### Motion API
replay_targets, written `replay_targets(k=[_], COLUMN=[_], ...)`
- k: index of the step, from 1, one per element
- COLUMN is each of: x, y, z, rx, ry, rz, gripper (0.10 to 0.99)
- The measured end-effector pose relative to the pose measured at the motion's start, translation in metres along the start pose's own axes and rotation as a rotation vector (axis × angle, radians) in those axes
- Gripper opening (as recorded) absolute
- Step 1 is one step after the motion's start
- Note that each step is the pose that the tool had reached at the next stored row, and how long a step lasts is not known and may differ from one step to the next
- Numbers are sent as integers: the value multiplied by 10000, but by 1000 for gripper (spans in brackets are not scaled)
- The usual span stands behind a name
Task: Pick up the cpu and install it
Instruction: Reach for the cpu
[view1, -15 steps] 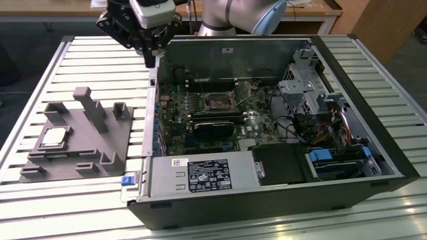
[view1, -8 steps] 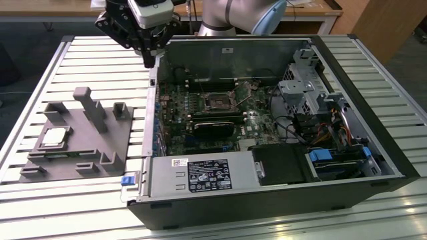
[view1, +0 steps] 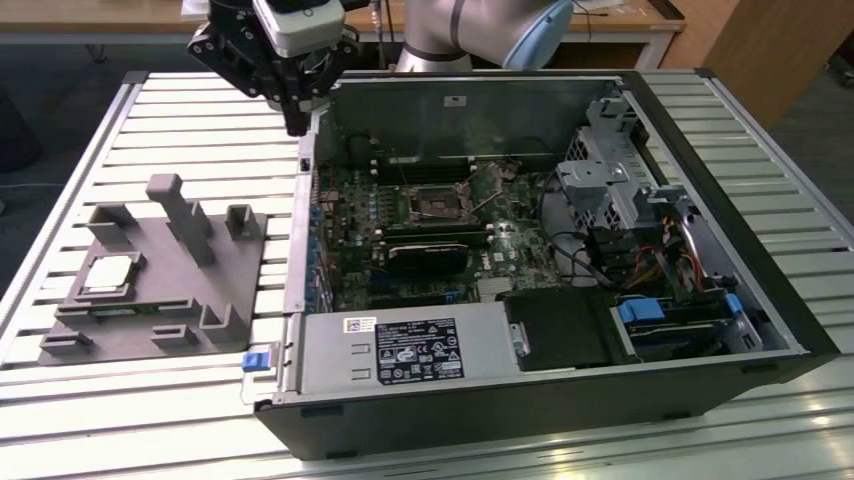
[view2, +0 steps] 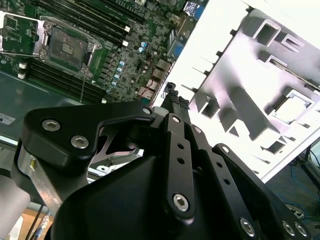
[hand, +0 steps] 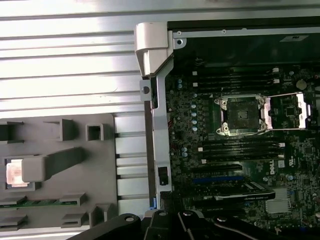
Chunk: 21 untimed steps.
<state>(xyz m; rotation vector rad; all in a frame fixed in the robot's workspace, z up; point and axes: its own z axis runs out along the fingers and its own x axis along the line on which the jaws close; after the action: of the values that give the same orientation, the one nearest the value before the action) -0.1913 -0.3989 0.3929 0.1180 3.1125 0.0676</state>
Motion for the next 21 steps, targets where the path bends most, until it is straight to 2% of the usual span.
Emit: replay_targets(k=[21], x=[59], y=[-5], z=[0], rx=[0], ry=[0], rz=[0], gripper=[106])
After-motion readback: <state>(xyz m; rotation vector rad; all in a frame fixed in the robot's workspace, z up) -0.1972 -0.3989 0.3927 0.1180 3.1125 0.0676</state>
